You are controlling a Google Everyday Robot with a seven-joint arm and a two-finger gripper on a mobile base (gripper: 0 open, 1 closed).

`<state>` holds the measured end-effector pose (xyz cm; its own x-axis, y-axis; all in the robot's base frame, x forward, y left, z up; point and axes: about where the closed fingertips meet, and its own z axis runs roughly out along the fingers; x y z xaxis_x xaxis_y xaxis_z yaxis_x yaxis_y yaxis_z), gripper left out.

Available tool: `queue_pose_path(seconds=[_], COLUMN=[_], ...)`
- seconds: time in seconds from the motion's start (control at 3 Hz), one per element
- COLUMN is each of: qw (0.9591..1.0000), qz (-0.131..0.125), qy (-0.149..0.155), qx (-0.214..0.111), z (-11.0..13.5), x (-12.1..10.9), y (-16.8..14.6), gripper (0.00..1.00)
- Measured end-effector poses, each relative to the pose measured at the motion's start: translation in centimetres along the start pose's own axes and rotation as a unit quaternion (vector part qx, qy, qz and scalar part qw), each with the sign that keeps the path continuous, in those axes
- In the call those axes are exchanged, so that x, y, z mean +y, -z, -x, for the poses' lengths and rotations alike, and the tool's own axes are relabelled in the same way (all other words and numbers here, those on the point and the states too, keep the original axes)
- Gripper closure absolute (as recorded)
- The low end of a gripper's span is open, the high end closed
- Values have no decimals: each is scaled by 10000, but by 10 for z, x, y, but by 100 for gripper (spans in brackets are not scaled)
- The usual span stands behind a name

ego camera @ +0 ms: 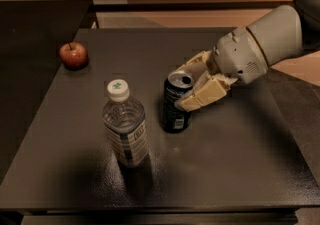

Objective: Move pepsi can near blue plastic bottle

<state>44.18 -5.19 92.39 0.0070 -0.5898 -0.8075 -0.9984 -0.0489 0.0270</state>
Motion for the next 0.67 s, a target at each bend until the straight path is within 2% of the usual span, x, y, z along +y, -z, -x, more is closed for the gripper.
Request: queue_pose_path(seconds=[0.33, 0.67], qw=[9999, 9997], qz=[130, 180], qy=[38, 114], qx=[85, 146], z=[-7, -9], x=[14, 25], y=[-11, -20], gripper=[100, 82])
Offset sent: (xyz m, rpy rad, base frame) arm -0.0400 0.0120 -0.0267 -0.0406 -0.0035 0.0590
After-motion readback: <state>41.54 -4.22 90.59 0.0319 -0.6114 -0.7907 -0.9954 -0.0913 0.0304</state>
